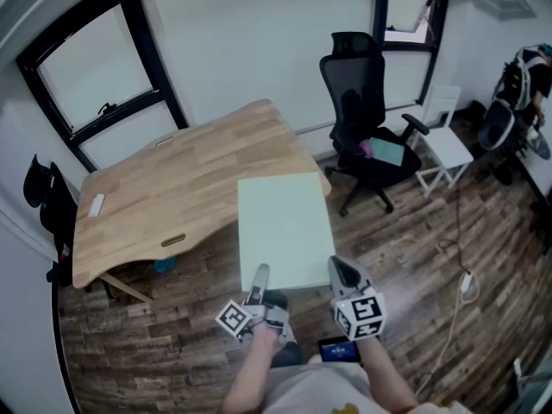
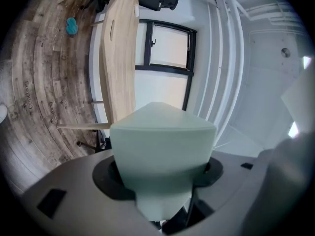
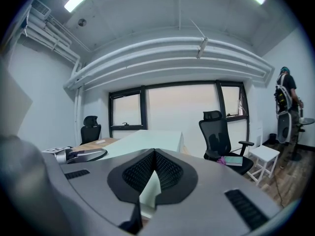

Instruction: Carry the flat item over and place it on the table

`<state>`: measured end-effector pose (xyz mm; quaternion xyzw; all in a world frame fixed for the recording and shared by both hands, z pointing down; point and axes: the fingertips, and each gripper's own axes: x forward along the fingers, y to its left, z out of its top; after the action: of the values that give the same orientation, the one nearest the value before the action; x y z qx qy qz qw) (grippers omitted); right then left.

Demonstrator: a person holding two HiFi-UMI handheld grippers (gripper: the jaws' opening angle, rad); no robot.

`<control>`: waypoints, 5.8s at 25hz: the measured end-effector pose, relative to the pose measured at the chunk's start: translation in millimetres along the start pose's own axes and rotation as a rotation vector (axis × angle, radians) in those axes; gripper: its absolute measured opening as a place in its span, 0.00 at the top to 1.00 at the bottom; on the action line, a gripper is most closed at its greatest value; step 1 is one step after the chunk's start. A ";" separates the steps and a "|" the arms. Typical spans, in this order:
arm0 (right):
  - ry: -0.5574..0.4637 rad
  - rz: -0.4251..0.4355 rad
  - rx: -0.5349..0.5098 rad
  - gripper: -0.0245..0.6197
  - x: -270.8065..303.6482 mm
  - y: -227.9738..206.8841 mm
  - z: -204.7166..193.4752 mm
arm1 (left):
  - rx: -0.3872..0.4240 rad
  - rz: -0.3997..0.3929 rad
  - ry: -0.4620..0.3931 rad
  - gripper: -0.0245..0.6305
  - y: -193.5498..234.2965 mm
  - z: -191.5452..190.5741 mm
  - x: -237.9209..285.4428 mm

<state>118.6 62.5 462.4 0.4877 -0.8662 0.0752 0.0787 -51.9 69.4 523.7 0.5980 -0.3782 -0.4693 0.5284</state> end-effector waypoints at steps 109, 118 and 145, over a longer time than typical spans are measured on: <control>0.310 -0.026 0.077 0.96 228.8 -43.6 -86.2 | -0.128 0.194 -0.002 0.53 172.5 116.8 157.3; 0.304 -0.023 0.062 0.96 240.6 -52.1 -95.6 | -0.107 0.217 -0.035 0.53 182.8 118.9 168.9; 0.354 -0.010 0.089 0.96 244.9 -55.1 -105.9 | -0.057 0.225 -0.110 0.52 194.9 124.6 199.3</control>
<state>47.1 -147.9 620.1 0.4743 -0.8321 0.1978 0.2086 -108.6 -184.4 683.7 0.5096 -0.4579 -0.4497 0.5730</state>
